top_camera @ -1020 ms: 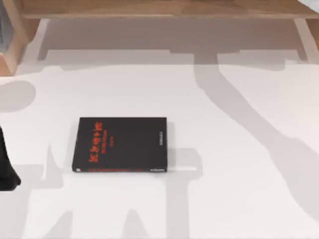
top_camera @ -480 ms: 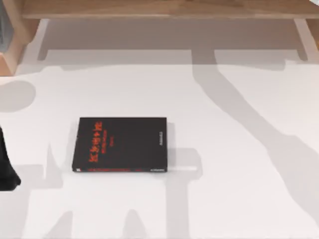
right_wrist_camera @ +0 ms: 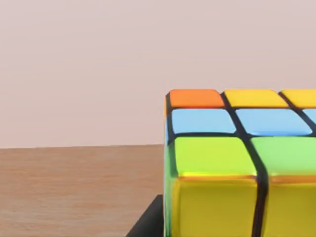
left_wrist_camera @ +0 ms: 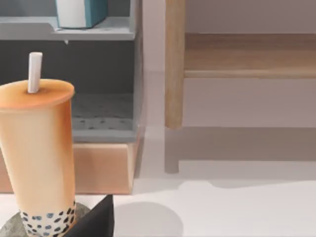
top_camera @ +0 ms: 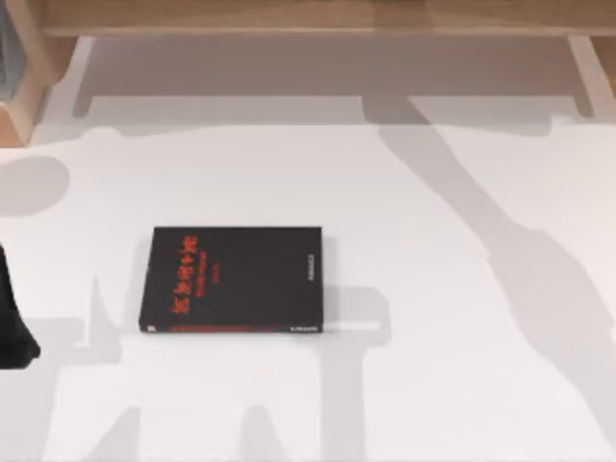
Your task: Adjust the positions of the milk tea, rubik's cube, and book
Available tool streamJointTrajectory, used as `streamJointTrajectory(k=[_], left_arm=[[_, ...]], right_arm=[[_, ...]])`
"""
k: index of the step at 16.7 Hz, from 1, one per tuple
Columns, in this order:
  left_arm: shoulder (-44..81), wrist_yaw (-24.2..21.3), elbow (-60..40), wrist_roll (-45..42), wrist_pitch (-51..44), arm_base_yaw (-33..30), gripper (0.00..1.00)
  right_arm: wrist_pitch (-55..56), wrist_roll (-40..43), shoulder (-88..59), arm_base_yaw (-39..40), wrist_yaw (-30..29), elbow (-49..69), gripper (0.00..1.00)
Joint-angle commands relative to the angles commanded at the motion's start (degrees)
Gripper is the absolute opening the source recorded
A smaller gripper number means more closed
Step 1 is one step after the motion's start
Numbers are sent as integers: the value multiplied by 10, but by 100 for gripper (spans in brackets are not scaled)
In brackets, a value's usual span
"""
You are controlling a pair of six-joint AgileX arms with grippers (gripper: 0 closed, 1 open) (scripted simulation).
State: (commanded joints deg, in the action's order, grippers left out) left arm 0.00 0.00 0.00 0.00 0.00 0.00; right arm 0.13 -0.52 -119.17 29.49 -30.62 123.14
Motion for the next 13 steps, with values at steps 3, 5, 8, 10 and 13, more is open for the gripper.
streamJointTrajectory(k=[3, 5, 8, 10, 13], left_arm=[[0, 0, 0, 0, 0, 0, 100], [0, 0, 0, 0, 0, 0, 100], [0, 0, 0, 0, 0, 0, 100], [0, 0, 0, 0, 0, 0, 100], [0, 0, 0, 0, 0, 0, 100]], right_arm=[[-41, -2, -48, -23, 16, 55, 0], [-51, -3, -58, -27, 20, 66, 0], [-51, -3, -58, -27, 20, 66, 0], [-51, -3, -58, -27, 20, 66, 15], [-51, -3, -58, -27, 20, 66, 38]])
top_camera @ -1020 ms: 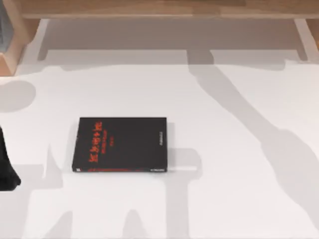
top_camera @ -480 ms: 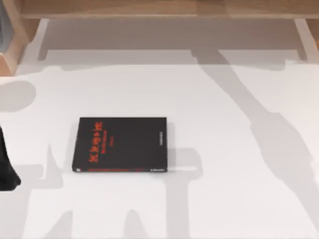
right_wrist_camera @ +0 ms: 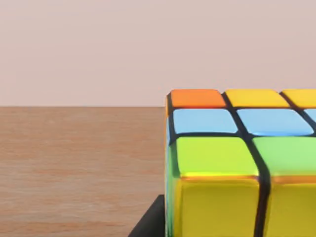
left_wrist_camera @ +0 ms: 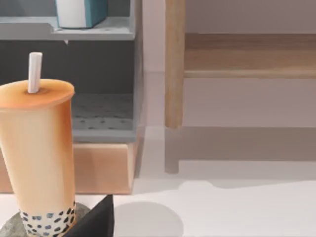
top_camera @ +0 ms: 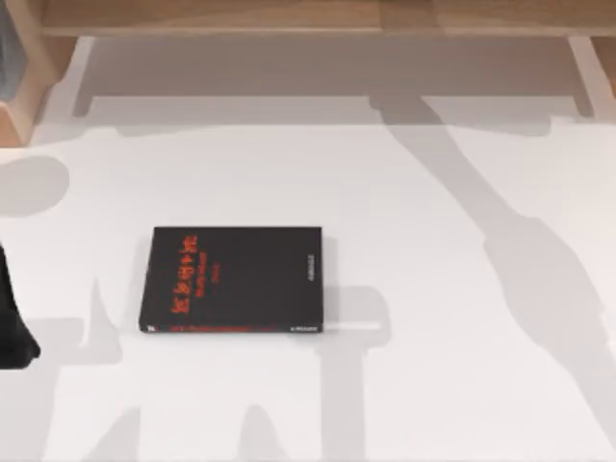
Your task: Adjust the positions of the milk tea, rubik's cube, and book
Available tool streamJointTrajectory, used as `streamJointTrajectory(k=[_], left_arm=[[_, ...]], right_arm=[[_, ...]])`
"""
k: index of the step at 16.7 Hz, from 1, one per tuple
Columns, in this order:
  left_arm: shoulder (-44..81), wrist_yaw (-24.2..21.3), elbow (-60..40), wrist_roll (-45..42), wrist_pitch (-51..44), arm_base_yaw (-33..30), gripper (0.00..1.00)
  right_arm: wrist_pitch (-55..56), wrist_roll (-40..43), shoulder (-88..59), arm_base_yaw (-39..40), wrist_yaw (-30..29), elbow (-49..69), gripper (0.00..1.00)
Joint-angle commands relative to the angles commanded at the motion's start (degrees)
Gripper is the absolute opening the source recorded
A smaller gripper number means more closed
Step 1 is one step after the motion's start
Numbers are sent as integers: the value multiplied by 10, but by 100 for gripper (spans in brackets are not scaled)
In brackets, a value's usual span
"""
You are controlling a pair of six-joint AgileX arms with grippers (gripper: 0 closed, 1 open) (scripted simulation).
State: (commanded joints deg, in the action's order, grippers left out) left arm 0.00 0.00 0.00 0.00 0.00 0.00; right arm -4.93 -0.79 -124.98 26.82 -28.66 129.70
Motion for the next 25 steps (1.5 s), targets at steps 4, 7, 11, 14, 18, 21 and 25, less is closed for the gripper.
streamJointTrajectory(k=[4, 7, 11, 14, 18, 21, 25], left_arm=[[0, 0, 0, 0, 0, 0, 100], [0, 0, 0, 0, 0, 0, 100], [0, 0, 0, 0, 0, 0, 100], [0, 0, 0, 0, 0, 0, 100], [-1, 0, -1, 0, -1, 0, 100], [-42, 0, -10, 0, -42, 2, 100], [-141, -3, -23, 1, -155, 5, 100]], right_arm=[[0, 0, 0, 0, 0, 0, 68], [0, 0, 0, 0, 0, 0, 90], [0, 0, 0, 0, 0, 0, 100], [0, 0, 0, 0, 0, 0, 100], [0, 0, 0, 0, 0, 0, 100], [0, 0, 0, 0, 0, 0, 100], [0, 0, 0, 0, 0, 0, 100]])
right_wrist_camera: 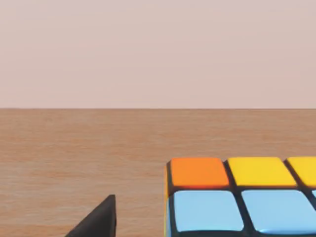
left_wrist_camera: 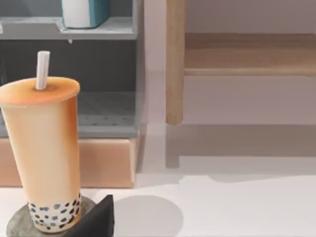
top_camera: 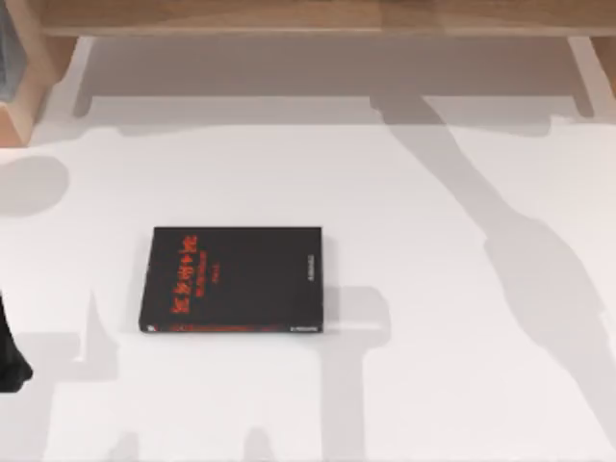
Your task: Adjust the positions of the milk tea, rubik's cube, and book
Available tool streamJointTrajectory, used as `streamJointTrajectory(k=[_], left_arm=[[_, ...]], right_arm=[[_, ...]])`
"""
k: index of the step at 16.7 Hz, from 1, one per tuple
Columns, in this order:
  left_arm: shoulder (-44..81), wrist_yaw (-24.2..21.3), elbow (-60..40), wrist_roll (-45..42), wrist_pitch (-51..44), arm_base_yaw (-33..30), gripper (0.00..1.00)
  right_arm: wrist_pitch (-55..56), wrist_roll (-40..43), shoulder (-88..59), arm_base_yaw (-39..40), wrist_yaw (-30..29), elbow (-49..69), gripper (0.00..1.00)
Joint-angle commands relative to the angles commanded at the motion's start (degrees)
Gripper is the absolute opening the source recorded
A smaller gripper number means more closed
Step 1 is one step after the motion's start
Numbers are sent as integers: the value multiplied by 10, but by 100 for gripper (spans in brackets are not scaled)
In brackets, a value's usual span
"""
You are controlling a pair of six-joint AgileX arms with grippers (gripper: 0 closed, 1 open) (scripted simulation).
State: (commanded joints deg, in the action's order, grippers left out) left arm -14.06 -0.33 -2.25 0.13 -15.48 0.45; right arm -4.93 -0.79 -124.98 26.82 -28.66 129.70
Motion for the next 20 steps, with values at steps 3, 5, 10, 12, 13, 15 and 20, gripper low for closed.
streamJointTrajectory(k=[3, 5, 10, 12, 13, 15, 20], left_arm=[[-56, -2, -7, 1, -69, 1, 100], [-78, -3, -9, 2, -95, 1, 100], [-81, -3, -10, 2, -99, 1, 100], [-81, -3, -10, 2, -99, 1, 100], [-81, -3, -10, 2, -99, 1, 100], [-81, -3, -10, 2, -99, 1, 100], [-81, -3, -10, 2, -99, 1, 100]], right_arm=[[0, 0, 0, 0, 0, 0, 100], [0, 0, 0, 0, 0, 0, 100], [0, 0, 0, 1, 0, 0, 100], [1, 0, 15, -2, 4, -14, 100], [2, 1, 30, -5, 9, -28, 100], [4, 1, 76, -15, 21, -75, 100], [12, 3, 279, -60, 66, -288, 100]])
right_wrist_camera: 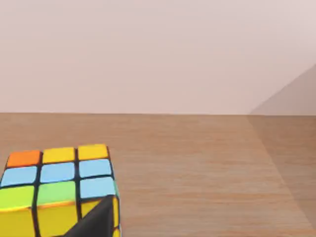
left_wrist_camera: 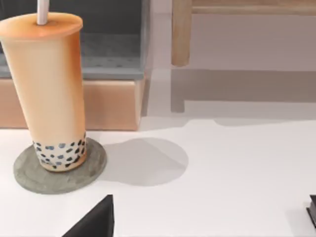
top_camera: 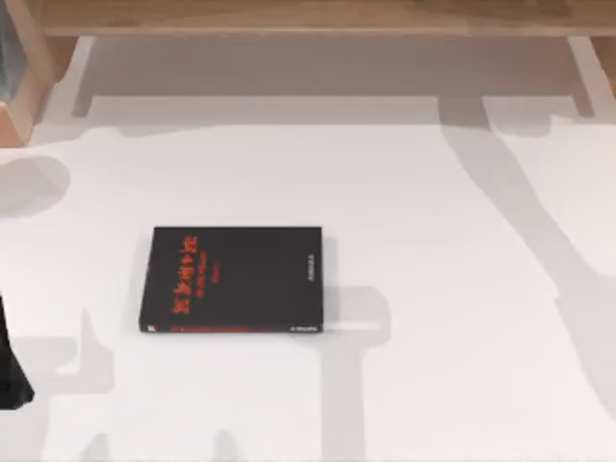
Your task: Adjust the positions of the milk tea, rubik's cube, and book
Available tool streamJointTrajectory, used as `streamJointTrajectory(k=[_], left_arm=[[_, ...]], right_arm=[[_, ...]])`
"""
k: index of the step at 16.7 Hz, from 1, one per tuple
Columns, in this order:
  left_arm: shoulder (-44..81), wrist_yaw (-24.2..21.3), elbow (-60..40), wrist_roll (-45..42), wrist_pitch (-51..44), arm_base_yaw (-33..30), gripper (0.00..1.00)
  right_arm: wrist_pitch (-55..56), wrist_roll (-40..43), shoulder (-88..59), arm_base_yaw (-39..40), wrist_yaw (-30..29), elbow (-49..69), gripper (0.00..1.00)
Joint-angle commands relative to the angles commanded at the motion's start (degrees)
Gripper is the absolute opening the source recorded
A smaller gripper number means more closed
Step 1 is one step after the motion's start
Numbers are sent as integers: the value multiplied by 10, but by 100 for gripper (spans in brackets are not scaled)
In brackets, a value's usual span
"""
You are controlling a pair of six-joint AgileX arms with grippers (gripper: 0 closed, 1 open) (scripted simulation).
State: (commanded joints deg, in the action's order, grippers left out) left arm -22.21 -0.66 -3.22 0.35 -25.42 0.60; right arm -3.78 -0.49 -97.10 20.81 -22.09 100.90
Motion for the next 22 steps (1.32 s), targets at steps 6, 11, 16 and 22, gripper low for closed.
streamJointTrajectory(k=[6, 11, 16, 22], left_arm=[[0, 0, 0, 0, 0, 0, 100], [0, 0, 0, 0, 0, 0, 100], [0, 0, 0, 0, 0, 0, 100], [0, 0, 0, 0, 0, 0, 100]], right_arm=[[4, 5, 351, -73, 75, -387, 100], [9, 8, 662, -136, 142, -710, 100], [25, 7, 890, -187, 197, -931, 100], [38, 5, 971, -208, 221, -1009, 100]])
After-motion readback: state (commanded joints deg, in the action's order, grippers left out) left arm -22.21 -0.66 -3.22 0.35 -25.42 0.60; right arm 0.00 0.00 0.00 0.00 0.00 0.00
